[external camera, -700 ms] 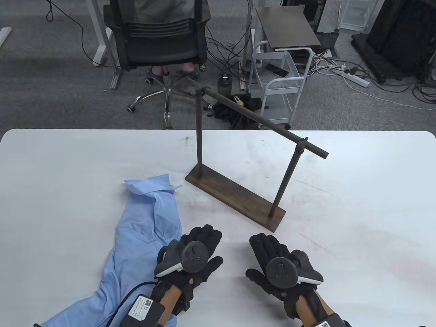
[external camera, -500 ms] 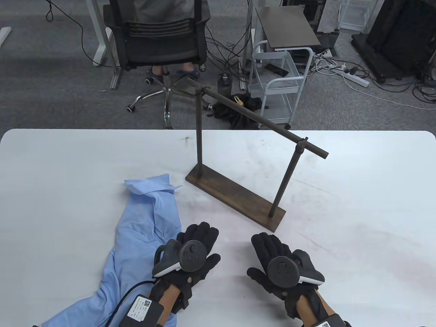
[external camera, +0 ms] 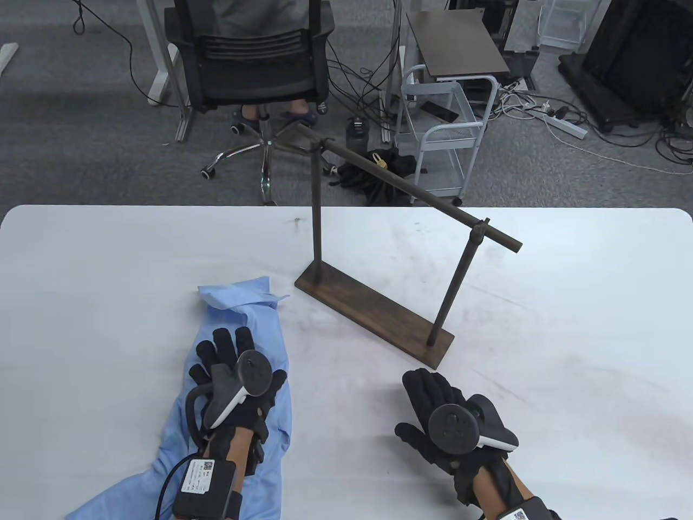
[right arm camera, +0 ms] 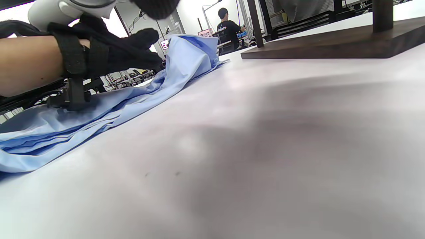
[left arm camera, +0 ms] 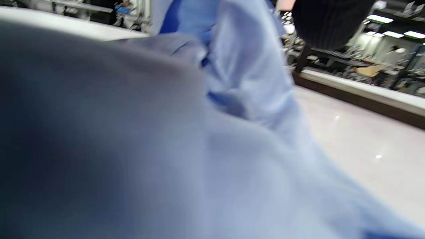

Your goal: Hang long-sleeve shirt on desktop hanging rack

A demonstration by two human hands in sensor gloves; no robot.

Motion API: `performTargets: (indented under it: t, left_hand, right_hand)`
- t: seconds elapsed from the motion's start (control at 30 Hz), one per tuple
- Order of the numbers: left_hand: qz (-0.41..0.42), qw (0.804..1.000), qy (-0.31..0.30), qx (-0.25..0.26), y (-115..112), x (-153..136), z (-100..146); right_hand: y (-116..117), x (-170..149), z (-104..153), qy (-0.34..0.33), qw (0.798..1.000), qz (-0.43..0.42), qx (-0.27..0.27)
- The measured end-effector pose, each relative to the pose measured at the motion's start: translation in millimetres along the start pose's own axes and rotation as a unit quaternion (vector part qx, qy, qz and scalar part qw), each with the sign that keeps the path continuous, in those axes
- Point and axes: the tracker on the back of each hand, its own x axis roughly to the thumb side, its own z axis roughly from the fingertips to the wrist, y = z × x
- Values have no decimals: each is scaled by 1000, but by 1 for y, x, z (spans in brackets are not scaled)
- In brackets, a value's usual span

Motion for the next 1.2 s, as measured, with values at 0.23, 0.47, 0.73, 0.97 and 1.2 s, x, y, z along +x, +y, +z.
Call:
performTargets:
  t: [0.23,0.47,0.73,0.97,1.2]
  left_hand:
    - [74,991,11,-112,-14,-13,-20]
    - [-7,988,24,-150,-30,-1,-24]
    - [-53,994,58,-73,-20,-2,-22]
    - [-43,994,84,-46,-10,-16,-22]
    - [-34,994,91,-52,-7,-25,-23]
  right_hand:
    - [-2,-1,1,3,1000,-5,-4]
    - [0,-2,-1,4,1000,-8,8]
    - [0,-2,0,6,1000,-11,7]
    - [0,-3,0,13,1000,-16,10]
    - [0,-4,0,14,1000,-17,14]
